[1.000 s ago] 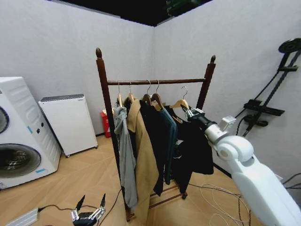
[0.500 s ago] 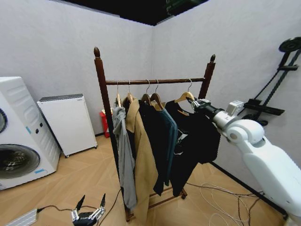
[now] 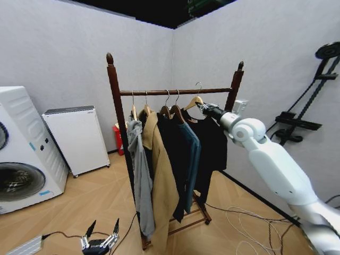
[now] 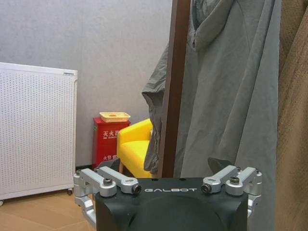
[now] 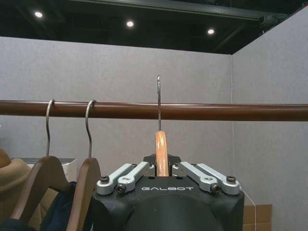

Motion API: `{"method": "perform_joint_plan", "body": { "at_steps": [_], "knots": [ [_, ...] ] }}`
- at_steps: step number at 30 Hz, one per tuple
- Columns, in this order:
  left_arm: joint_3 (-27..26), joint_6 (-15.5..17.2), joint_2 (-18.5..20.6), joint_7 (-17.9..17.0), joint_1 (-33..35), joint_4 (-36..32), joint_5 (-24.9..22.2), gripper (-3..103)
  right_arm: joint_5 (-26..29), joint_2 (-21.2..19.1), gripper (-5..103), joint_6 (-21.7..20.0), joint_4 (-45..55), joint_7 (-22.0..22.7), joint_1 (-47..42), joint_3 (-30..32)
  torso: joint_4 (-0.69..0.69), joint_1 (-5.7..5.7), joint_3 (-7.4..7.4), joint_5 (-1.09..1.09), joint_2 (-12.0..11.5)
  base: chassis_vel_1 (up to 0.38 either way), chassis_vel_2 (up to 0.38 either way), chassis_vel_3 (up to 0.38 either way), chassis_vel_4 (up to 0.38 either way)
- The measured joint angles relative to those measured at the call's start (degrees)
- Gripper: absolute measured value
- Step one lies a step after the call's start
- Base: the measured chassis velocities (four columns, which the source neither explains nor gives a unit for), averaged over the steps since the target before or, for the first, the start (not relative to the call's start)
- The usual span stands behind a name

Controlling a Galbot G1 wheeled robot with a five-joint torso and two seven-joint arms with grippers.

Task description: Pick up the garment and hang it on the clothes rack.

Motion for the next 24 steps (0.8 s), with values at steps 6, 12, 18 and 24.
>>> {"method": "perform_joint_plan", "body": {
  "at_steps": [6, 12, 18, 24],
  "knots": [
    [0.00, 0.00, 0.00, 0.01, 0.00, 0.00, 0.00, 100, -1.05, 2.37, 10, -0.05, -2.51, -1.40, 2.42, -1.63, -0.01, -0.01, -0.01, 0.00, 0.00, 0.000, 0.000, 0.000, 0.000],
    [0.00, 0.00, 0.00, 0.00, 0.00, 0.00, 0.00, 100, -2.12, 4.41, 10, -0.46, -5.12, -1.76, 5.35, -4.62, 0.00, -0.01, -0.01, 0.00, 0.00, 0.000, 0.000, 0.000, 0.000],
    [0.00, 0.00, 0.00, 0.00, 0.00, 0.00, 0.00, 100, -3.18, 5.93, 10, -0.70, -8.02, -2.67, 6.61, -5.84, 0.00, -0.01, -0.01, 0.00, 0.00, 0.000, 0.000, 0.000, 0.000],
    [0.00, 0.00, 0.00, 0.00, 0.00, 0.00, 0.00, 100, -4.02, 6.10, 10, -0.63, -8.35, -3.33, 5.69, -5.86, 0.00, -0.01, -0.01, 0.00, 0.00, 0.000, 0.000, 0.000, 0.000]
  ]
}}
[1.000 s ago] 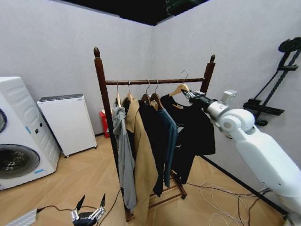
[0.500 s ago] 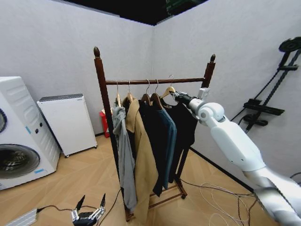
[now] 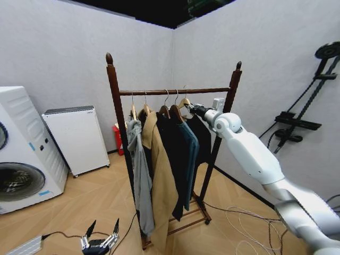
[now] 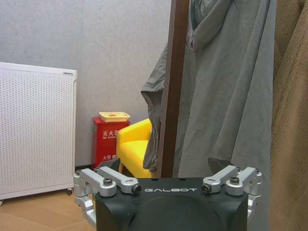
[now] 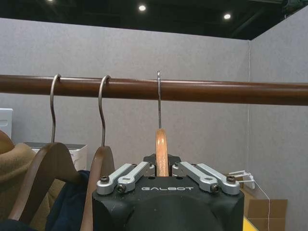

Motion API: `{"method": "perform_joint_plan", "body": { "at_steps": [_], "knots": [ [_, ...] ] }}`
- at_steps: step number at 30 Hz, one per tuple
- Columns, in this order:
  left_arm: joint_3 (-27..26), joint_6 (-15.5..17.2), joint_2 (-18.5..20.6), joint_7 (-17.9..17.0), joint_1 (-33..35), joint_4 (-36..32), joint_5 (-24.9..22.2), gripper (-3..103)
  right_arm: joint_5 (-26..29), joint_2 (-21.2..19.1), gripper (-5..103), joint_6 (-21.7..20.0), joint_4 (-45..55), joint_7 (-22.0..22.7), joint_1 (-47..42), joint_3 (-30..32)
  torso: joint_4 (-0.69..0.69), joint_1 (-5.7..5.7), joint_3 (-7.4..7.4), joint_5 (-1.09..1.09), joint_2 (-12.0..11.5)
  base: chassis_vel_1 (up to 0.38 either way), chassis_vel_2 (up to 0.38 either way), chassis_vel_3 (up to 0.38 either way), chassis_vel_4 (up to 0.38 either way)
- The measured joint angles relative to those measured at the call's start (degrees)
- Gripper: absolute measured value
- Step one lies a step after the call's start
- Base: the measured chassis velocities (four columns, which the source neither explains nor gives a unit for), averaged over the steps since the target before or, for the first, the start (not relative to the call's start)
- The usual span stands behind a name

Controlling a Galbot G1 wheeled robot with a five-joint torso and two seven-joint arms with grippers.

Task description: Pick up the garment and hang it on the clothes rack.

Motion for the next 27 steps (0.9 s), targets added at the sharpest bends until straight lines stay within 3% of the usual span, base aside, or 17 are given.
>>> {"method": "perform_joint_plan", "body": {
  "at_steps": [5, 12, 14, 17, 21, 23, 26, 27],
  "knots": [
    [0.00, 0.00, 0.00, 0.00, 0.00, 0.00, 0.00, 100, -0.98, -0.26, 9, 0.19, 0.77, -0.39, -1.55, 0.70, 0.00, 0.00, 0.00, 0.00, 0.01, 0.000, 0.000, 0.000, 0.000],
    [0.00, 0.00, 0.00, 0.00, 0.00, 0.00, 0.00, 100, 1.73, -1.55, 35, 0.67, 4.40, 1.00, -3.30, 2.73, 0.02, 0.00, 0.00, -0.01, 0.00, 0.000, 0.000, 0.000, 0.000],
    [0.00, 0.00, 0.00, 0.00, 0.00, 0.00, 0.00, 100, 2.22, -2.11, 35, 0.54, 5.78, 1.25, -4.23, 3.38, 0.02, 0.00, 0.00, -0.01, 0.00, 0.000, 0.000, 0.000, 0.000],
    [-0.01, 0.00, 0.00, -0.01, 0.01, 0.00, 0.00, 100, 5.59, -7.20, 52, -0.88, 15.51, 1.72, -10.48, 8.09, 0.00, 0.00, 0.00, 0.00, 0.01, 0.000, 0.000, 0.000, 0.000],
    [0.00, 0.00, 0.00, -0.01, 0.00, 0.00, 0.00, 100, 6.60, -10.88, 63, -1.16, 21.65, 2.47, -16.21, 12.45, -0.02, 0.00, -0.01, 0.00, 0.01, 0.000, 0.000, 0.000, 0.000],
    [0.00, 0.00, 0.00, 0.01, 0.00, 0.00, 0.00, 100, 6.32, -13.72, 74, 0.55, 27.54, 5.50, -26.94, 17.30, -0.02, -0.01, -0.01, 0.03, 0.02, 0.000, 0.000, 0.000, 0.000],
    [0.00, 0.00, 0.00, 0.00, 0.00, 0.00, 0.00, 100, 5.72, -13.89, 79, 0.97, 29.44, 6.66, -31.24, 19.83, -0.01, 0.00, -0.01, 0.04, 0.02, 0.000, 0.000, 0.000, 0.000],
    [0.00, 0.00, 0.00, 0.00, 0.00, 0.00, 0.00, 100, 4.70, -13.60, 84, 0.97, 31.85, 7.53, -36.19, 23.56, 0.01, -0.01, -0.01, 0.02, 0.01, 0.000, 0.000, 0.000, 0.000]
  ]
}}
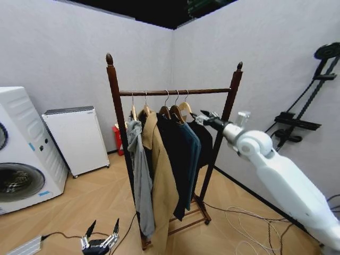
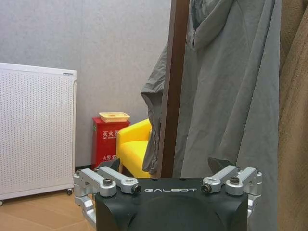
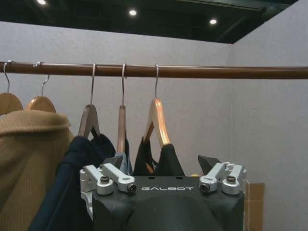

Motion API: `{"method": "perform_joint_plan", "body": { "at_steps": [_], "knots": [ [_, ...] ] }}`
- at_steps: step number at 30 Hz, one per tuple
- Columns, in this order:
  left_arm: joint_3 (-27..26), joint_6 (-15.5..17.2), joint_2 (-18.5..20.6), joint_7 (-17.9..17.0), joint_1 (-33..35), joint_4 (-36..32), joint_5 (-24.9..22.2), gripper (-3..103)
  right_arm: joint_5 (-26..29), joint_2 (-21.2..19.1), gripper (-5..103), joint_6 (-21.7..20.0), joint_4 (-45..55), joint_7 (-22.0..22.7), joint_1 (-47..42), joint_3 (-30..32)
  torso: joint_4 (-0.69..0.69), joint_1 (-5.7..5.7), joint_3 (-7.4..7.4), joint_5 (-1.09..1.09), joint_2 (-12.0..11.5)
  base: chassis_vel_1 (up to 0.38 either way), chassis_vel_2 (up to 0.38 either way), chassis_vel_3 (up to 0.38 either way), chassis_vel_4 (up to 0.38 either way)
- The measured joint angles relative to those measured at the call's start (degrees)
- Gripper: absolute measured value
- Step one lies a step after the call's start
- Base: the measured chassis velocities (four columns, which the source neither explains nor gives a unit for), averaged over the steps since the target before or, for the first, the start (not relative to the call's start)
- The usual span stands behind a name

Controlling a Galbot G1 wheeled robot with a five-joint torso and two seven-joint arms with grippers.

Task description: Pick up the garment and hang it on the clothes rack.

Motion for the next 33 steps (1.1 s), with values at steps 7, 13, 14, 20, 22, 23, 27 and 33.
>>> {"method": "perform_joint_plan", "body": {
  "at_steps": [7, 13, 14, 20, 22, 23, 27, 33],
  "knots": [
    [0.00, 0.00, 0.00, 0.00, 0.00, 0.00, 0.00, 100, -5.20, 4.57, 100, -0.74, 8.92, 0.62, -21.54, 14.00, -0.02, 0.00, 0.00, 0.02, 0.00, 0.000, 0.000, 0.000, 0.000],
    [0.00, 0.00, 0.00, -0.01, 0.00, 0.00, 0.00, 100, -12.11, 11.06, 100, 1.07, 13.53, -2.25, -37.69, 24.28, -0.02, 0.00, 0.00, -0.01, 0.00, 0.000, 0.000, 0.000, 0.000],
    [0.00, 0.00, 0.00, 0.00, 0.00, 0.00, 0.00, 100, -13.54, 12.11, 100, 1.19, 14.09, -2.55, -39.49, 25.23, -0.02, -0.01, 0.00, -0.01, 0.00, 0.000, 0.000, 0.000, 0.000],
    [0.00, 0.00, 0.00, 0.00, 0.00, 0.00, 0.00, 100, -18.40, 15.31, 100, 2.10, 16.04, -2.74, -43.25, 26.45, 0.00, 0.00, 0.00, -0.02, -0.01, 0.000, 0.000, 0.000, 0.000],
    [0.00, 0.00, 0.00, 0.00, 0.00, 0.00, 0.00, 100, -19.05, 15.85, 100, 2.31, 16.34, -2.70, -43.71, 26.45, 0.00, 0.00, 0.00, -0.02, -0.01, 0.000, 0.000, 0.000, 0.000],
    [0.00, 0.00, 0.00, 0.00, 0.00, 0.00, 0.00, 100, -19.90, 16.31, 100, 2.66, 16.52, -2.68, -44.11, 26.46, 0.00, 0.01, 0.01, -0.02, -0.01, 0.000, 0.000, 0.000, 0.000],
    [0.00, 0.00, 0.00, 0.00, 0.00, 0.00, 0.00, 100, -21.06, 17.03, 100, 3.24, 16.73, -2.58, -44.57, 26.40, 0.01, 0.01, 0.01, -0.02, -0.01, 0.000, 0.000, 0.000, 0.000],
    [0.00, 0.00, 0.00, 0.00, 0.00, 0.00, 0.00, 100, -22.74, 17.72, 100, 4.43, 17.05, -2.55, -45.40, 26.45, 0.00, 0.01, 0.01, -0.02, -0.01, -0.007, -0.008, -0.009, -0.006]
  ]
}}
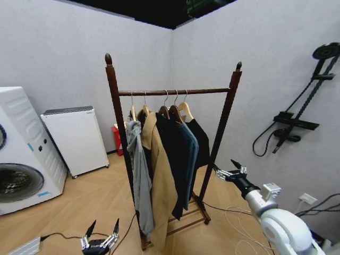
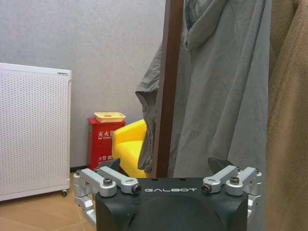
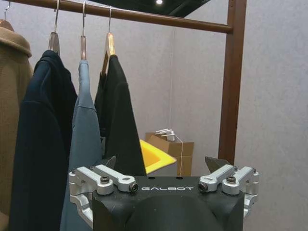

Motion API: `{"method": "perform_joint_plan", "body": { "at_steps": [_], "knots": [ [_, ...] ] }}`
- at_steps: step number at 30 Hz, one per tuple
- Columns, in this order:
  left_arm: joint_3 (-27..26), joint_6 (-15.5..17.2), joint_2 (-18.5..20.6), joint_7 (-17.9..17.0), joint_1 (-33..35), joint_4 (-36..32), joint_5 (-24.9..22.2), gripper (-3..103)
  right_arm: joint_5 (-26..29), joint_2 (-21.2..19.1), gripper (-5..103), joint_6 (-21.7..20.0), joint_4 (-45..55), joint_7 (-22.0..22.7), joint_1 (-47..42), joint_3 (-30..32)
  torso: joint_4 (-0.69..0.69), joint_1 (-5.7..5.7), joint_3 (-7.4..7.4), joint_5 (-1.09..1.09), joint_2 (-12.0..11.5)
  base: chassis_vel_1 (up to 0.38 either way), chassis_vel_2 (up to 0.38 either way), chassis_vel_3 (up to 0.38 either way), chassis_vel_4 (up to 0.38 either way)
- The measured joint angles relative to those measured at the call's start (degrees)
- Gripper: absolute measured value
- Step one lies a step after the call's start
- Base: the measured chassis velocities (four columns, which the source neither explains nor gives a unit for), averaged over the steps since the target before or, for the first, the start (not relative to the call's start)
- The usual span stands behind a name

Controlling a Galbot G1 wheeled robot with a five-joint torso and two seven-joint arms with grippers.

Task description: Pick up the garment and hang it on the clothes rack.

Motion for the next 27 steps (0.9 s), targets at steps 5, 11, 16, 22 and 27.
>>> {"method": "perform_joint_plan", "body": {
  "at_steps": [5, 11, 16, 22, 27],
  "knots": [
    [0.00, 0.00, 0.00, 0.00, 0.00, 0.00, 0.00, 100, -0.58, 0.25, 100, 0.84, 0.01, -0.04, -0.51, 0.23, -0.01, 0.00, 0.00, 0.01, 0.00, -0.054, -0.040, -0.050, -0.060],
    [0.00, 0.00, 0.00, 0.00, 0.00, 0.00, 0.00, 100, -0.71, 0.21, 100, 1.28, -0.15, -0.24, -0.89, 0.79, -0.01, 0.00, 0.00, 0.00, 0.00, -0.081, -0.089, -0.075, -0.072],
    [0.00, 0.00, 0.00, 0.00, 0.00, 0.00, 0.00, 100, -1.18, 0.71, 100, 2.03, -0.12, -0.48, -1.60, 0.83, -0.01, 0.01, 0.00, 0.00, 0.00, -0.087, -0.111, -0.104, -0.097],
    [0.01, 0.00, 0.00, 0.00, 0.00, 0.00, 0.00, 100, -1.21, 0.79, 100, 2.34, 0.18, -0.53, -1.89, 1.21, -0.02, 0.01, 0.00, 0.01, 0.00, -0.075, -0.160, -0.150, -0.074],
    [0.00, 0.00, 0.00, 0.00, 0.00, 0.00, 0.00, 100, -1.10, 0.48, 100, 2.34, 0.71, -0.53, -1.68, 1.32, -0.01, 0.01, 0.01, 0.03, 0.00, -0.052, -0.212, -0.205, -0.050]
  ]
}}
